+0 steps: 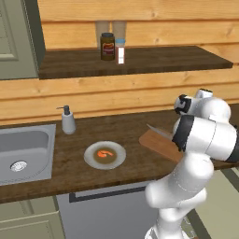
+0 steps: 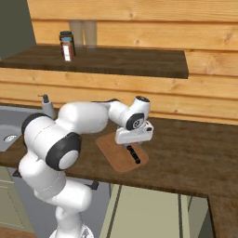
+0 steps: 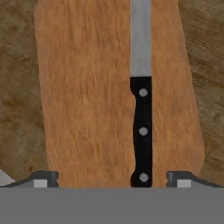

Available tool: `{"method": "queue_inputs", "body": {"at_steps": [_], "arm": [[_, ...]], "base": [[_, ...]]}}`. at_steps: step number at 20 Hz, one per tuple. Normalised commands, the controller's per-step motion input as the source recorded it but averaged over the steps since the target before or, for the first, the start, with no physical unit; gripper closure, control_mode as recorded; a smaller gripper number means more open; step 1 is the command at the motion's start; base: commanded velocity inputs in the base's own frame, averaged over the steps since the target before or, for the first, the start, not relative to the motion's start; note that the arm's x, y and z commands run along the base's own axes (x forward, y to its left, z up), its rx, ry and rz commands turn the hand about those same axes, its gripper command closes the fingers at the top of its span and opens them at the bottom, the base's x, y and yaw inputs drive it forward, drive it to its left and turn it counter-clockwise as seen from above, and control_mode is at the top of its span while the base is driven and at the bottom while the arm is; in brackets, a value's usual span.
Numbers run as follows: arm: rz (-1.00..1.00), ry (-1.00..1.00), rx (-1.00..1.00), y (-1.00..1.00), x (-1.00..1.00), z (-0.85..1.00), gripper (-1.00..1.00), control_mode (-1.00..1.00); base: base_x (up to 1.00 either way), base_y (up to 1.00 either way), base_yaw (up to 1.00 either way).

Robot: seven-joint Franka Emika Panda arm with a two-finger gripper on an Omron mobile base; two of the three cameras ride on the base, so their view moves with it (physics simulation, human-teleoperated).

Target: Pick up the knife from the drawer and place it on the cutting board. Then place the meat from the plate to the cutting board.

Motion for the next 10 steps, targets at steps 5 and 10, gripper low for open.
{"method": "queue_inputs", "body": {"at_steps": [5, 10], "arm": [[0.0, -0.06, 0.0, 0.17, -0.39, 0.17, -1.0, -1.0], [0.0, -0.04, 0.0, 0.4, -0.08, 0.3, -1.0, -1.0]], "base": [[0.0, 0.0, 0.0], [0.0, 0.0, 0.0]]}}
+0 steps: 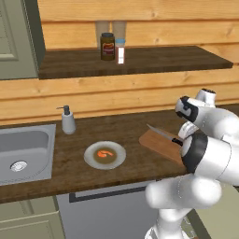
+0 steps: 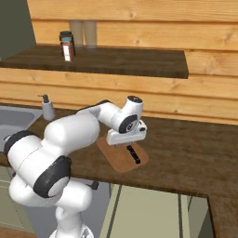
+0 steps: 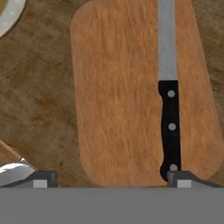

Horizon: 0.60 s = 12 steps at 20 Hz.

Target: Pick up the knife from the drawer and place it on the cutting board. Then place the meat from the plate to the cutting board.

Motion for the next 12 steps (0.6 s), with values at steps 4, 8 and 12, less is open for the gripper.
{"method": "queue_inputs", "body": {"at_steps": [4, 8, 12], "arm": [[0.0, -0.09, 0.01, 0.59, 0.0, 0.49, -1.0, -1.0], [0.0, -0.12, 0.03, 0.9, 0.0, 0.38, -1.0, -1.0], [0.0, 0.01, 0.02, 1.0, 0.0, 0.03, -1.0, -1.0]], "base": [[0.0, 0.0, 0.0], [0.0, 0.0, 0.0], [0.0, 0.0, 0.0]]}}
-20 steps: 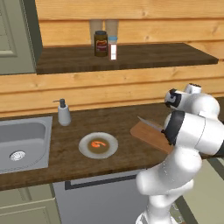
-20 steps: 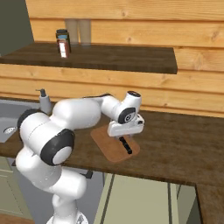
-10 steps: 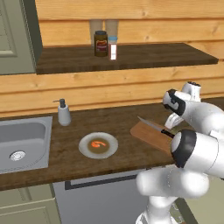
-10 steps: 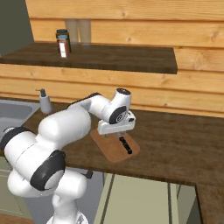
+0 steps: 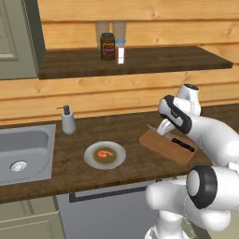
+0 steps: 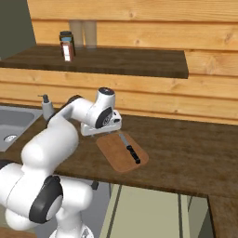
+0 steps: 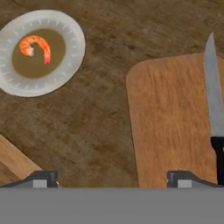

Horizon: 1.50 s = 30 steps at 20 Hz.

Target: Pick up the knife from the drawer and place it on the cutting board. Then place the meat from the plate to the cutting board.

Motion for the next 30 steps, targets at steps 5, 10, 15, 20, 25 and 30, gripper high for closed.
{"method": "queue_inputs", "body": {"at_steps": [5, 10, 15, 20, 25, 30], "arm": [[0.0, 0.04, 0.0, 1.0, 0.0, 0.0, -1.0, -1.0], [0.0, 0.08, 0.0, 1.0, 0.07, 0.0, -1.0, -1.0], [0.0, 0.12, 0.0, 0.91, 0.09, 0.0, -1.0, -1.0], [0.0, 0.12, 0.0, 0.66, 0.0, 0.0, -1.0, -1.0], [0.0, 0.07, 0.0, 0.36, 0.0, 0.0, -1.0, -1.0], [0.0, 0.02, 0.0, 0.12, 0.04, -0.16, -1.0, -1.0]], "base": [[0.0, 0.0, 0.0], [0.0, 0.0, 0.0], [0.0, 0.0, 0.0], [0.0, 0.0, 0.0], [0.0, 0.0, 0.0], [0.0, 0.0, 0.0]]}}
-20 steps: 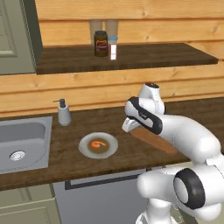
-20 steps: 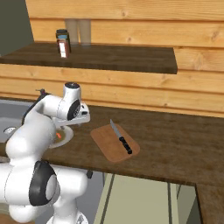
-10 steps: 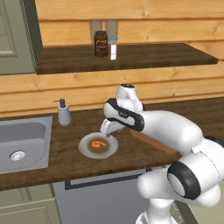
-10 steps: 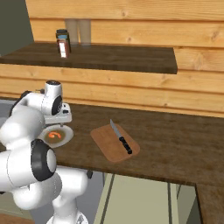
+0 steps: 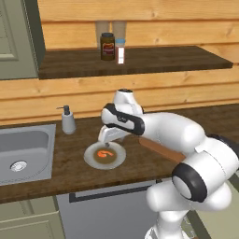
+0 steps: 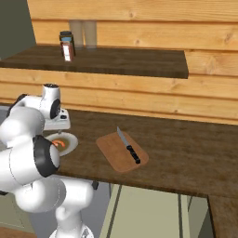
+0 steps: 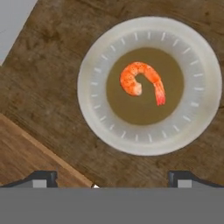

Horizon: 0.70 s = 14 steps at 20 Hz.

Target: Pick up the knife from the drawer and place it on the cutting board. Then place the meat from the plate to the cutting board.

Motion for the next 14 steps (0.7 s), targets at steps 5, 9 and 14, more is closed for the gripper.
{"method": "queue_inputs", "body": {"at_steps": [5, 9, 14], "arm": [[0.0, -0.04, 0.0, 0.04, 0.0, -0.54, -1.0, -1.0], [0.0, -0.05, -0.01, 0.08, 0.06, -0.48, -1.0, -1.0], [0.0, 0.0, -0.08, 0.26, 0.32, -0.26, -1.0, -1.0]], "base": [[0.0, 0.0, 0.0], [0.0, 0.0, 0.0], [0.0, 0.0, 0.0]]}}
